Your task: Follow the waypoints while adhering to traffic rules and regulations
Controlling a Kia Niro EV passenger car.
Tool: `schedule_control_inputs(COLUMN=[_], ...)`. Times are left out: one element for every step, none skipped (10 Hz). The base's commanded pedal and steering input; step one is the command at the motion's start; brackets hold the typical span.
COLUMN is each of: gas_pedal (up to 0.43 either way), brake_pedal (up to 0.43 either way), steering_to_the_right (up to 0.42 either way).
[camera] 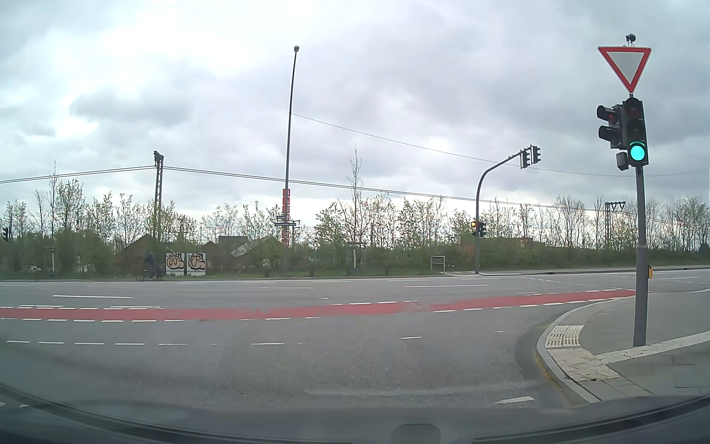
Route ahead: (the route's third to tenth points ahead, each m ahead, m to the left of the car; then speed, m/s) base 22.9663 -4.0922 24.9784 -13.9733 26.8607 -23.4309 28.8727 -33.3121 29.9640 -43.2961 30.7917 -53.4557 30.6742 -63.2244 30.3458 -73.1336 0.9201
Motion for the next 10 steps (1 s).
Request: schedule_control_inputs(gas_pedal=[0.24, 0.24, 0.24, 0.24, 0.24, 0.248, 0.26, 0.28, 0.28, 0.28], brake_pedal=[0.006, 0.006, 0.006, 0.006, 0.006, 0.006, 0.006, 0.006, 0.006, 0.0], steering_to_the_right=[-0.027, -0.027, -0.028, -0.027, -0.025, -0.022, -0.019, -0.018, -0.015, -0.012])
